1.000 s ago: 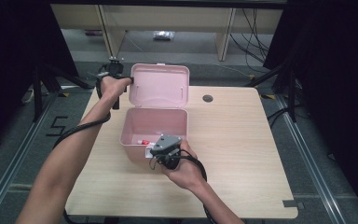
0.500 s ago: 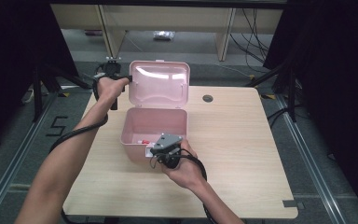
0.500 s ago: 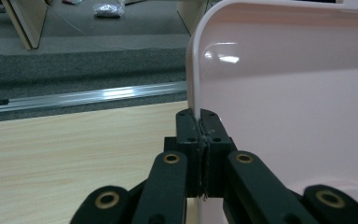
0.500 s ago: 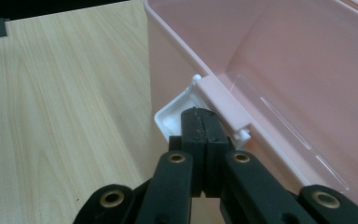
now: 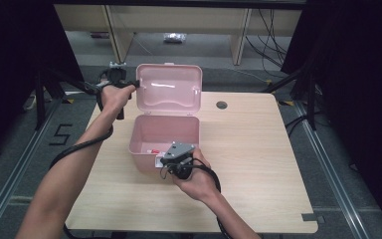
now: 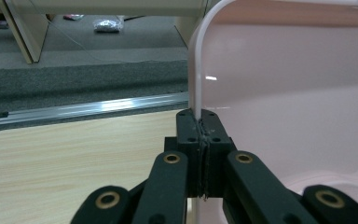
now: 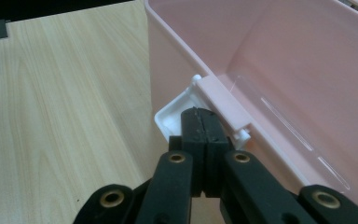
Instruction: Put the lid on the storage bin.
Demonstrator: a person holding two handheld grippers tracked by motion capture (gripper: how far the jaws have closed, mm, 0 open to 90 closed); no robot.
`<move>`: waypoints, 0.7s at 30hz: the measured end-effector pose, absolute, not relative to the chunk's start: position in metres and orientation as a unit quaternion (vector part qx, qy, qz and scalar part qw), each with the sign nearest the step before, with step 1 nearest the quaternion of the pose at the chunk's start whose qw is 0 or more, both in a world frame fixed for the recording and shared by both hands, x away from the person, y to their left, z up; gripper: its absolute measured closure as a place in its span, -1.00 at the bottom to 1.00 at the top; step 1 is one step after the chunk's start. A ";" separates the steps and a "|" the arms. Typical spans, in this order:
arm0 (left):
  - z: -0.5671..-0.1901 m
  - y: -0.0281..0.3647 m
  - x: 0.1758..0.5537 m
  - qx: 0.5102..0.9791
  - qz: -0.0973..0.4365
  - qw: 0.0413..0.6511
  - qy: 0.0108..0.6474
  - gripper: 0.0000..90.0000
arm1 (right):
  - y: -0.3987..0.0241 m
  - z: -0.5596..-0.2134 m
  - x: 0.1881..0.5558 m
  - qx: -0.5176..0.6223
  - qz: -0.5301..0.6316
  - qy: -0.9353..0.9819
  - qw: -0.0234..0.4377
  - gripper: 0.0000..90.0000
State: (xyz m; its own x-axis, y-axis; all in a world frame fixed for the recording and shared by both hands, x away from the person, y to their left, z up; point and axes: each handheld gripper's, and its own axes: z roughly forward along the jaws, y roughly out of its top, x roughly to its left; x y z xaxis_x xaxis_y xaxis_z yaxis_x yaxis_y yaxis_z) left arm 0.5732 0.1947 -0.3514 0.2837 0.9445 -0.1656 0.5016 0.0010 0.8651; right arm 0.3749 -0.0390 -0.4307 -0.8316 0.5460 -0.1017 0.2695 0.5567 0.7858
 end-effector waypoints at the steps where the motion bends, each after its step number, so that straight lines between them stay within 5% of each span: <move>1: -0.351 0.195 0.572 0.662 0.246 0.451 0.545 0.96 | -0.039 -0.431 0.375 0.232 0.409 0.866 0.171 1.00; 21: -0.350 0.197 0.557 0.659 0.264 0.465 0.530 0.96 | -0.040 -0.431 0.376 0.236 0.412 0.864 0.168 1.00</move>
